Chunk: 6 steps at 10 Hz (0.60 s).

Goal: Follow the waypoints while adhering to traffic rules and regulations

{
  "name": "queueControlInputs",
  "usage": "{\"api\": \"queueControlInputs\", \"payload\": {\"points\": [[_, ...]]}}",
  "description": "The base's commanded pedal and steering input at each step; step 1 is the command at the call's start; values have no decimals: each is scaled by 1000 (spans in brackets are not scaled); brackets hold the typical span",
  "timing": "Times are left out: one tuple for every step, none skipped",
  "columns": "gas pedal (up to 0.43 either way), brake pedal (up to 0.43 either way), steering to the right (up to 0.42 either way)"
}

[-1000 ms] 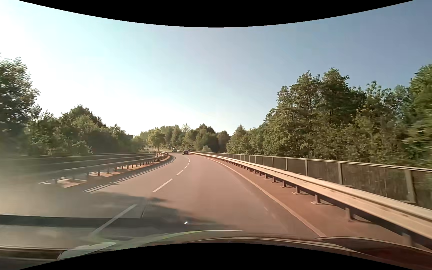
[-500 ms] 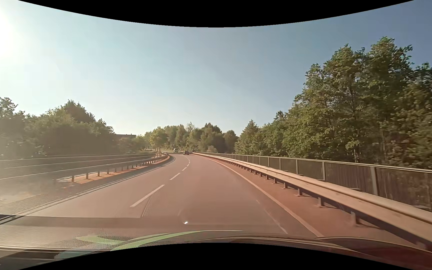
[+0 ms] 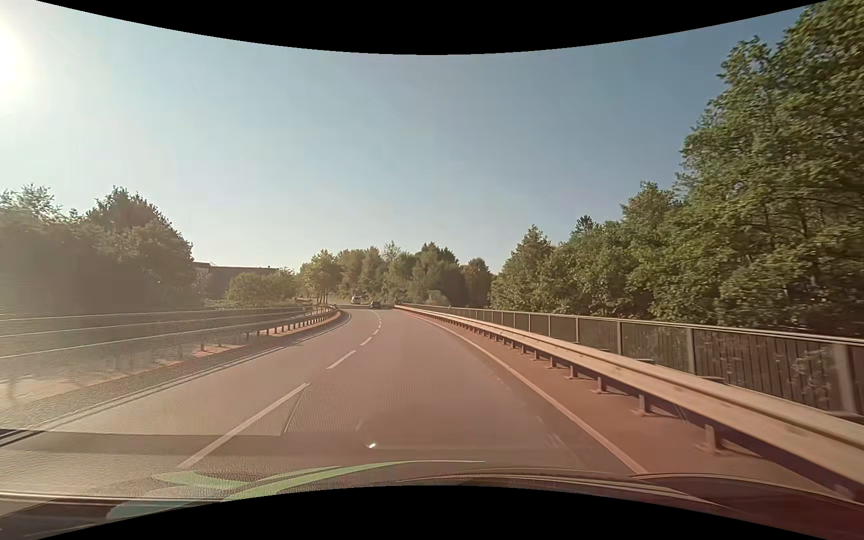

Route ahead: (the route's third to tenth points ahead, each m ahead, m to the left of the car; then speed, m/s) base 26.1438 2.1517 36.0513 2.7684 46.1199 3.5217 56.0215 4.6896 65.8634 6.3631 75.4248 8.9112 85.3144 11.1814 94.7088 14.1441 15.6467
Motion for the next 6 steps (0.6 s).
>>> {"api": "queueControlInputs", "payload": {"points": [[0,0,-19],[0,0,-18],[0,0,-18],[0,0,-18],[0,0,-18],[0,91,-18]]}}
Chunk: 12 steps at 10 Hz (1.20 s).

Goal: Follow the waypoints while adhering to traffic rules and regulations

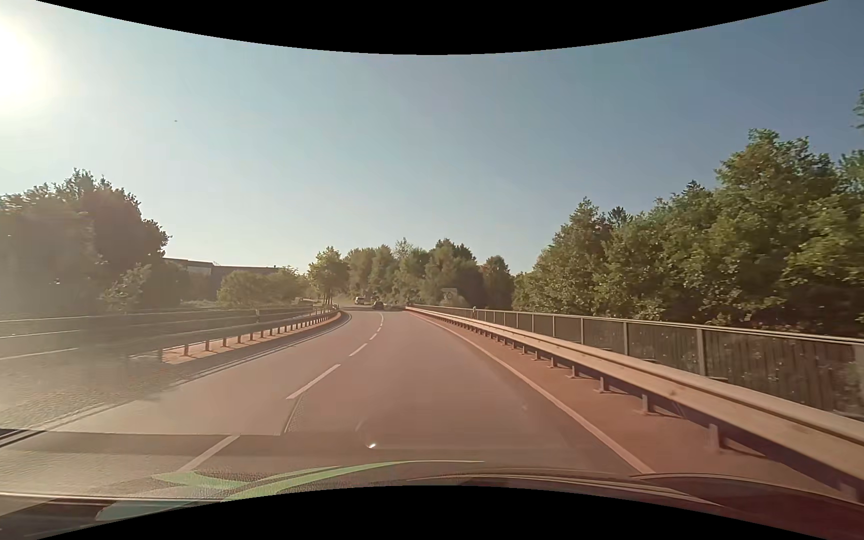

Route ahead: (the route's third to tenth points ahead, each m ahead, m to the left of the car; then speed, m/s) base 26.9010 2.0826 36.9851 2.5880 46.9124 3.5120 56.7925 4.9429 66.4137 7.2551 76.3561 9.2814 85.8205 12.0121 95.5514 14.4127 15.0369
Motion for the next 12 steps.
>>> {"api": "queueControlInputs", "payload": {"points": [[0,165,-18],[0,189,-18],[0,201,-18],[0,201,-18],[0,195,-17],[0,195,-17],[0,189,-17],[0,177,-17],[0,171,-17],[0,165,-17],[0,165,-16],[0,116,-16]]}}
